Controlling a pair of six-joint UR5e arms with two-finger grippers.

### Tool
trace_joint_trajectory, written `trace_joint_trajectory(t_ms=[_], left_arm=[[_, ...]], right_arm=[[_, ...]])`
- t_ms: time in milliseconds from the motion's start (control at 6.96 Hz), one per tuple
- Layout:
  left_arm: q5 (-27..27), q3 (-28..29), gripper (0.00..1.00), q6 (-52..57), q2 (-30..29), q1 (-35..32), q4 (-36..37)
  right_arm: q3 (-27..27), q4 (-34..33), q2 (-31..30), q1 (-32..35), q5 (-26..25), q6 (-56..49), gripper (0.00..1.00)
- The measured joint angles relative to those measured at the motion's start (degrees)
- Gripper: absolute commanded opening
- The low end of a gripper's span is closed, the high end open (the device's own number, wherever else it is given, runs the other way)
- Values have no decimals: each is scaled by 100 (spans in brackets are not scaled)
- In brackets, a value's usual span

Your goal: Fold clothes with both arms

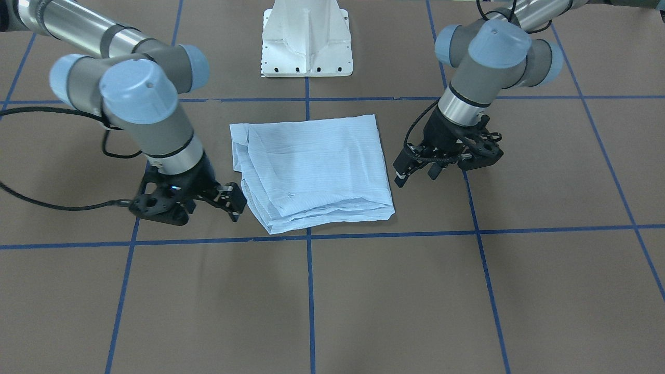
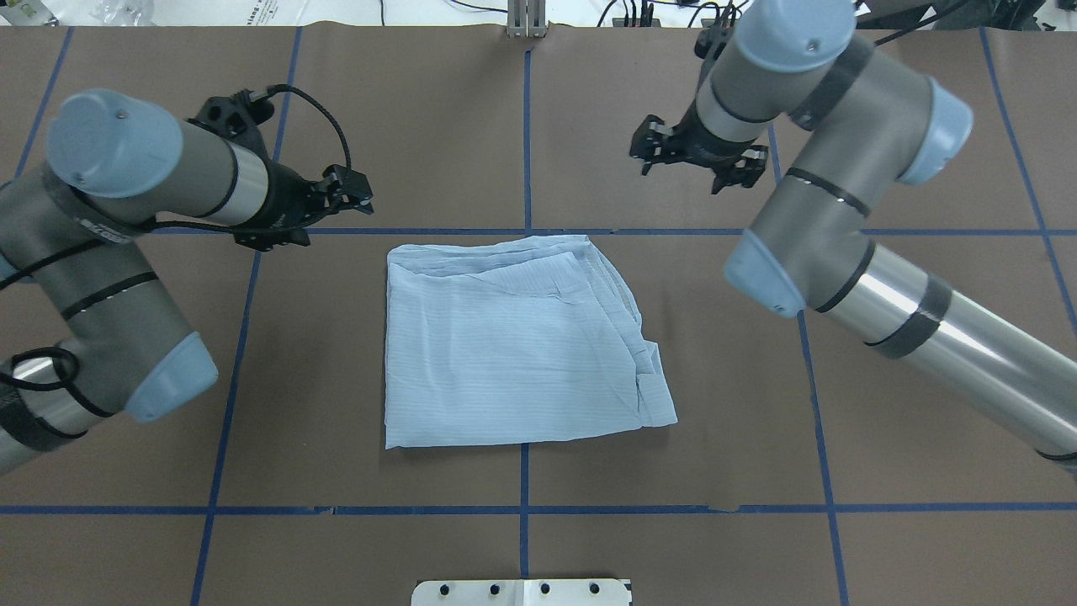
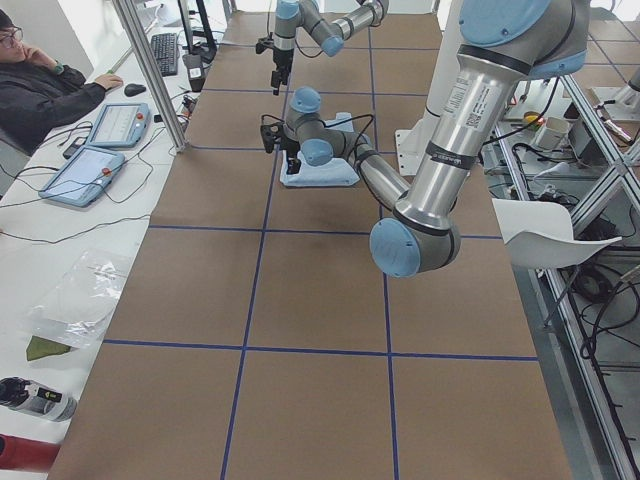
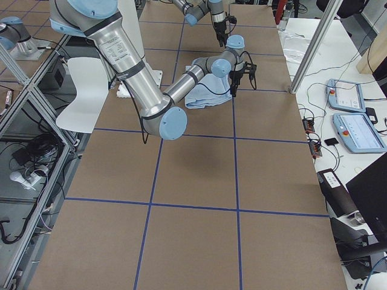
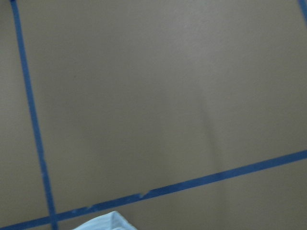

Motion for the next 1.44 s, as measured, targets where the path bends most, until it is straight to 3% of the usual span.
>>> trace_joint_trajectory(t_ms=[287,575,1006,1436], left_arm=[[-571,-249,99,1599,722,-804,41],[-1038,-251,99,3603,1467,-1799,57],[-1468,-135,99,6633,2153,-3316,676],[-1749,642,100,8632,2364,-4485,1006]], right_arm=[[435,-440,-729,905,611,-1817,100],[483,-517,-1478,1920,1359,-3548,100],[353,-653,-2494,3095,1569,-6007,100],[135,-657,-3229,3722,1836,-7445,100]])
